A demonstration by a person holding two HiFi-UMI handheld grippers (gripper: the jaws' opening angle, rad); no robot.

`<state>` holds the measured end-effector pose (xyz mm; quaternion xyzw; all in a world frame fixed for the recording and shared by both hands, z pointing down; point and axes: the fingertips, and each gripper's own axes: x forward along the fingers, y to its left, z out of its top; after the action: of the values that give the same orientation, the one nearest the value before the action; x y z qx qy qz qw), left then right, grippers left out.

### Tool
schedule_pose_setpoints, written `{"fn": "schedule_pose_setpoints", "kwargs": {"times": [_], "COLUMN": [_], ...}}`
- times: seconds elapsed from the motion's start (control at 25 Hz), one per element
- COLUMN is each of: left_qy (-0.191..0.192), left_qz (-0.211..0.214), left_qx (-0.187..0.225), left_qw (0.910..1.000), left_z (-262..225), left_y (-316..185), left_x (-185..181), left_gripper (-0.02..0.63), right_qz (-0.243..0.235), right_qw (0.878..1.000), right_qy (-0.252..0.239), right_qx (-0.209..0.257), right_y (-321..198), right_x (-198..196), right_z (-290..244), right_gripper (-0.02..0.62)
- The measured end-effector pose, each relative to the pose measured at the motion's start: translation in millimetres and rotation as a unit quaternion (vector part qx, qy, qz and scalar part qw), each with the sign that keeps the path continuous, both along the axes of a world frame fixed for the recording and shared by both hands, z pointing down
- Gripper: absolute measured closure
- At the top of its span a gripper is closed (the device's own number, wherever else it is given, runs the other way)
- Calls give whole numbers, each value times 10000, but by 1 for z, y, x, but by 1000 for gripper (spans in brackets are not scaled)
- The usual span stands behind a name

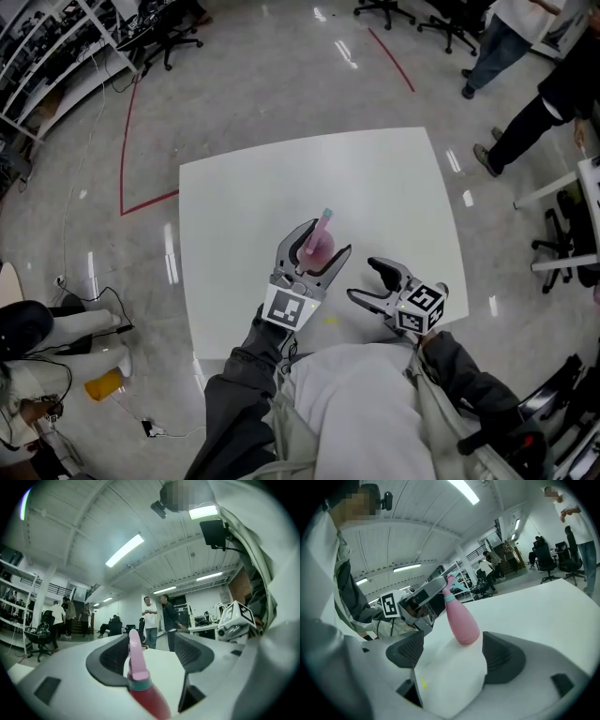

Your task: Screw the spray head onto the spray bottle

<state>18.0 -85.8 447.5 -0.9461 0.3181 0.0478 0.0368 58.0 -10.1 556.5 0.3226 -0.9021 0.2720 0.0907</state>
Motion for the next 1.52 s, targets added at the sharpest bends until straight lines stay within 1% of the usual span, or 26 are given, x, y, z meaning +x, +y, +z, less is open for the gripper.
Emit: {"fn": "schedule_pose_setpoints", "kwargs": {"times": [0.08,0.16,0.28,0.4,0.44,0.52,0.56,0.6,0.64,0.68,0.72,0.8,0.84,0.92,1.12,1.28,1.4,1.52], "left_qy": [-138,12,101,-46,-47,31,94,161,241,343,460,651,688,658,456,359,282,277], "left_qz": [22,-186,-812,-1501,-1693,-2010,-2150,-2289,-2418,-2519,-2588,-2648,-2640,-2560,-2297,-2105,-1986,-1937], "left_qx": [143,-104,-460,-682,-813,-1082,-1222,-1380,-1555,-1741,-1930,-2271,-2392,-2500,-2425,-2486,-2688,-2609], "left_qw": [9998,9998,9956,9863,9822,9736,9689,9635,9575,9513,9453,9349,9319,9315,9415,9448,9421,9453], "left_z": [-5,-4,-1,8,13,22,27,34,41,49,57,70,75,80,80,82,90,94], "left_y": [5,6,7,15,19,30,35,41,46,52,57,66,70,74,71,70,88,84], "left_x": [-2,-14,-50,-97,-110,-131,-139,-146,-151,-154,-154,-150,-146,-137,-117,-104,-95,-91], "left_gripper": [308,308,308,310,323,506,546,600,600,600,600,600,600,600,600,600,600,600], "right_qz": [64,96,139,123,122,326,565,861,1140,1326,1395,1286,1171,972,715,746,775,789], "right_qw": [10000,9999,9988,9964,9953,9930,9920,9901,9871,9836,9807,9791,9808,9855,9941,9966,9967,9968], "right_qy": [-32,-136,-446,-782,-910,-1106,-1118,-1101,-1122,-1216,-1360,-1547,-1522,-1345,-801,-337,-221,-139], "right_qx": [8,-8,-147,-292,-315,-252,-169,-89,-55,-84,-158,-311,-347,-349,-169,121,-33,54], "right_y": [-2,-2,-1,2,1,-5,-11,-17,-23,-26,-27,-25,-22,-16,-6,-11,4,1], "right_x": [2,2,-1,-7,-8,-7,-2,5,12,17,19,16,12,3,-12,-13,-11,-7], "right_z": [-2,-5,-10,-19,-23,-33,-37,-40,-41,-42,-43,-42,-41,-39,-31,-31,-22,-14], "right_gripper": [207,207,207,207,207,209,225,389,600,601,601,600,600,600,601,601,601,601]}}
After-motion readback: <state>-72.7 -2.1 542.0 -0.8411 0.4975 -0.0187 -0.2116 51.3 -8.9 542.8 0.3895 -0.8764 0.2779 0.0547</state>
